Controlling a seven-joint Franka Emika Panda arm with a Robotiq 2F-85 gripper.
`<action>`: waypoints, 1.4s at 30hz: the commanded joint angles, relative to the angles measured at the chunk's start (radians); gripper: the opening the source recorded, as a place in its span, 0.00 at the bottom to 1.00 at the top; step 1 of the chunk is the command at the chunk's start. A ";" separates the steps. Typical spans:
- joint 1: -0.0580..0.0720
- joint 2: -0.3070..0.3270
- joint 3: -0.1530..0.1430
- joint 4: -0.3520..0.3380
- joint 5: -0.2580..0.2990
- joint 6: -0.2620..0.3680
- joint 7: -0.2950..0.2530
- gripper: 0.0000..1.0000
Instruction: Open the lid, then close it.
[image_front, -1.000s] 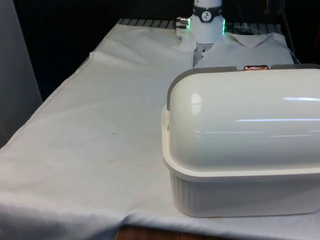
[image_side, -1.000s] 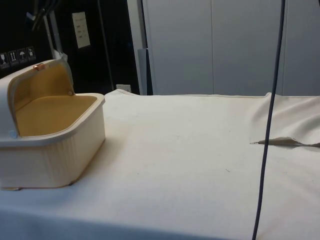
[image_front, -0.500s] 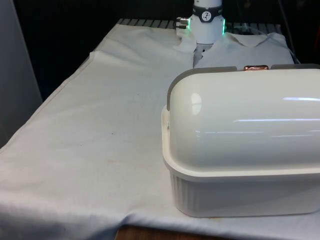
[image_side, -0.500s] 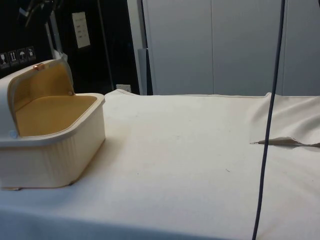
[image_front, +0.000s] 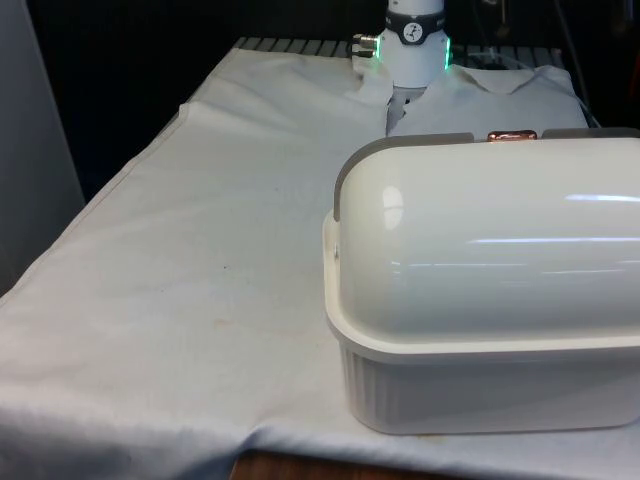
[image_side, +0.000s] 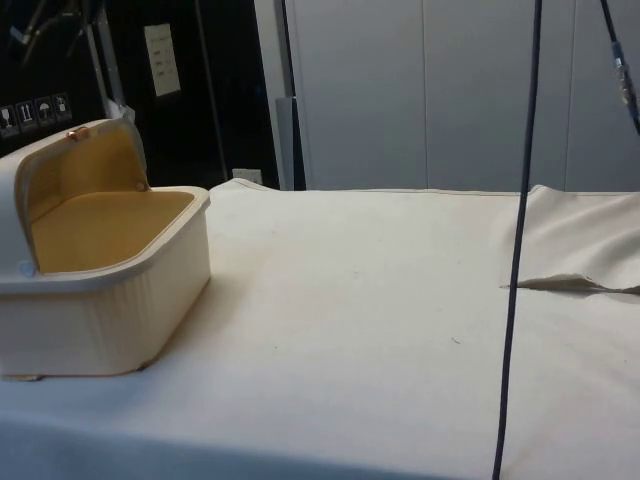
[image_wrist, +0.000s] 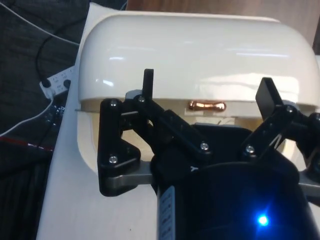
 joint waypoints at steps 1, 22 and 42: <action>-0.001 0.008 0.001 0.013 0.002 -0.009 -0.002 1.00; -0.004 0.091 -0.005 0.116 0.004 -0.015 -0.004 0.57; 0.000 0.099 -0.005 0.070 0.003 0.019 0.003 0.00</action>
